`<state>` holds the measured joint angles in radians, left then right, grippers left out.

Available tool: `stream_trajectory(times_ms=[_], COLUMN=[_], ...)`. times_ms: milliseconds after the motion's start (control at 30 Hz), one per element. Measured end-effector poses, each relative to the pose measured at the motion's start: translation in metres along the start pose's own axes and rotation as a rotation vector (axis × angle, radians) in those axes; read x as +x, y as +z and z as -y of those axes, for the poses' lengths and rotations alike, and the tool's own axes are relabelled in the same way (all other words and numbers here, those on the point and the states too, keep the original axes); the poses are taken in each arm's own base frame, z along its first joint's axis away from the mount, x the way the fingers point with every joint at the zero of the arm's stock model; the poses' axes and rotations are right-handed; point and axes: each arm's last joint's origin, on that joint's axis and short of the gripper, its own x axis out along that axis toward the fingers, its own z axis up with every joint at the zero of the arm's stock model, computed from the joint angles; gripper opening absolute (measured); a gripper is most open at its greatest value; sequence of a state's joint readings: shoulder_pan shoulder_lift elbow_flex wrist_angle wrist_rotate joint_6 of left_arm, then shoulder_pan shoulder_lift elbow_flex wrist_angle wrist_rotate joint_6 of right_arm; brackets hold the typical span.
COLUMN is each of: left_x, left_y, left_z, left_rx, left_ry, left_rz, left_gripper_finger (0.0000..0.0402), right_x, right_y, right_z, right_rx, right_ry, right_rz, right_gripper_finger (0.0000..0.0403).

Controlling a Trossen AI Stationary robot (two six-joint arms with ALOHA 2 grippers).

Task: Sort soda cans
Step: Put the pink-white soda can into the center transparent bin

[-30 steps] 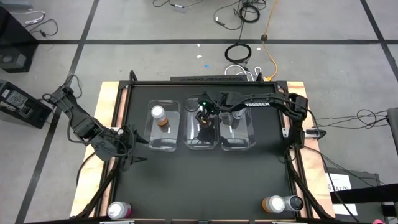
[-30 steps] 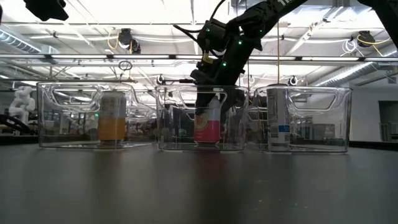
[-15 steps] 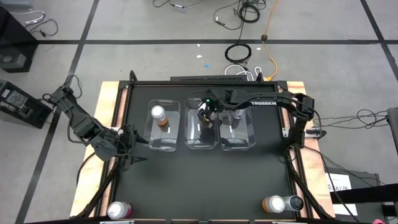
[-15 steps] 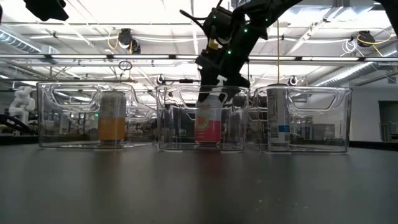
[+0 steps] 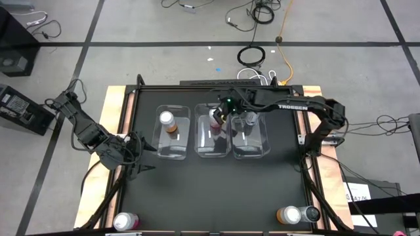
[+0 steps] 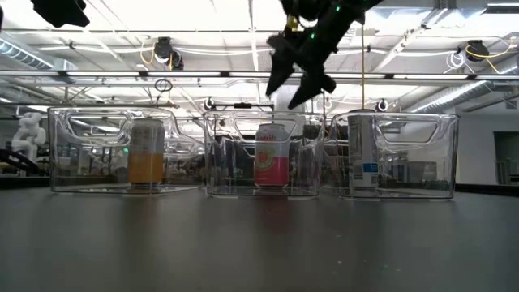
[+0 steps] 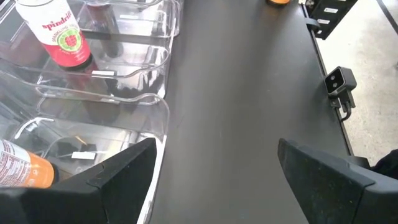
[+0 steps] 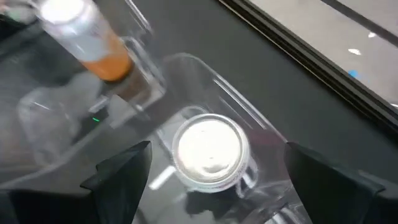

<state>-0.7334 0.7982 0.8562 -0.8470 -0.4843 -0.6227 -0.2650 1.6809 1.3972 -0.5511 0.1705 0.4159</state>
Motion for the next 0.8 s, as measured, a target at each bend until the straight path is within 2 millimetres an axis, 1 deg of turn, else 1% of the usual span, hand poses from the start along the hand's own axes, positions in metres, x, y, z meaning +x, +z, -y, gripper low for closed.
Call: stream_trajectory(times_ms=[100, 233, 367, 500, 567, 700, 800], left_x=[0.000, 0.000, 0.000, 0.000, 0.000, 0.000, 0.000], left_y=[0.000, 0.000, 0.000, 0.001, 0.001, 0.001, 0.002], left_z=[0.000, 0.000, 0.000, 0.001, 0.001, 0.001, 0.001], left_rx=[-0.001, -0.002, -0.002, -0.006, -0.008, -0.009, -0.010], left_ry=[-0.001, -0.001, -0.002, -0.006, -0.009, -0.010, -0.011], left_rz=[0.001, 0.002, 0.003, 0.009, 0.013, 0.013, 0.016], left_gripper_finger=[0.0345, 0.0345, 0.0345, 0.0345, 0.0345, 0.0345, 0.0345], right_x=[-0.014, -0.027, -0.036, -0.044, -0.049, -0.058, -0.065], right_y=[0.000, -0.008, -0.017, -0.026, -0.029, -0.039, -0.048], right_z=[-0.010, -0.032, -0.062, -0.088, -0.099, -0.118, -0.129], right_rx=[0.017, -0.012, -0.039, 0.018, 0.044, 0.032, 0.045], right_ry=[0.079, 0.163, 0.258, 0.348, 0.389, 0.457, 0.457], right_rz=[0.011, 0.018, 0.061, 0.082, 0.096, 0.115, 0.120], right_gripper_finger=[0.0357, 0.0357, 0.0357, 0.0357, 0.0357, 0.0357, 0.0357])
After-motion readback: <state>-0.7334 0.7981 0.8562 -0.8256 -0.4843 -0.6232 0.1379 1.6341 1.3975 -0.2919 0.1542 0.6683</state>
